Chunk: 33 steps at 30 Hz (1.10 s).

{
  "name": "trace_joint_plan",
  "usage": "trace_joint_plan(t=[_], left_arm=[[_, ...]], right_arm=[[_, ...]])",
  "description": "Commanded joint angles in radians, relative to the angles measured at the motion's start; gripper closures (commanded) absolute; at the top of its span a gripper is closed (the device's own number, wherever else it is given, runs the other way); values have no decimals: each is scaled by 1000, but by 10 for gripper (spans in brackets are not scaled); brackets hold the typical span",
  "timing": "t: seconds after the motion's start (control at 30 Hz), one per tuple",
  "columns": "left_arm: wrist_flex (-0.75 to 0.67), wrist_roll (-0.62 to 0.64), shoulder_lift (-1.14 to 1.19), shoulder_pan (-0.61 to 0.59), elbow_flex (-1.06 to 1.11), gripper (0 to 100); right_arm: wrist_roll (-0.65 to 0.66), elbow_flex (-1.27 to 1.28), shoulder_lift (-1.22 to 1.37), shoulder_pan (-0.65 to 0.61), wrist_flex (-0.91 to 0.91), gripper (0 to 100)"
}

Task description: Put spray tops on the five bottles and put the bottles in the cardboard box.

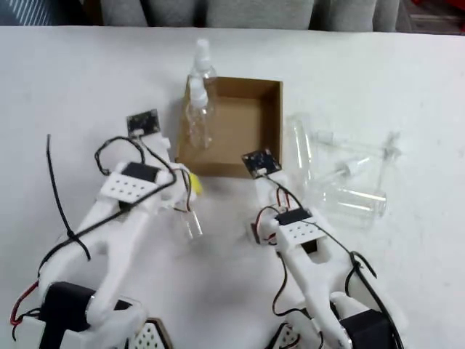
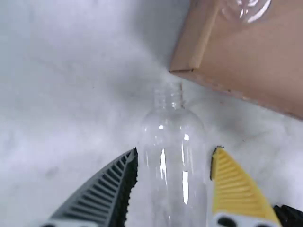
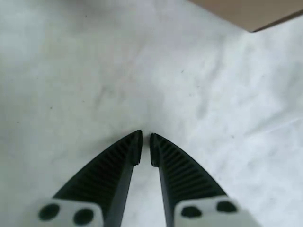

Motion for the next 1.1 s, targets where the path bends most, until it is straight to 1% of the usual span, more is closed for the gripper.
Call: trace_joint_plan(t=[0.0,0.27,0.43,0.57,0.77,0.9,1.07], left_arm=[[-26,11,2,-47,-60,754],[-26,14,4,-41,-55,753],[-25,18,4,-39,-51,684],[-26,61,24,-39,-49,705],[-54,63,193,-39,-110,705],[-60,64,234,-39,-137,709],[-60,64,239,24,-133,710]], right_arm=[[11,-2,-28,-12,-24,981],[11,-2,-28,-12,-24,981],[11,-2,-28,-12,-24,981],[11,-2,-28,-12,-24,981],[11,-2,-28,-12,-24,981],[11,-2,-28,-12,-24,981],[11,-2,-28,-12,-24,981]])
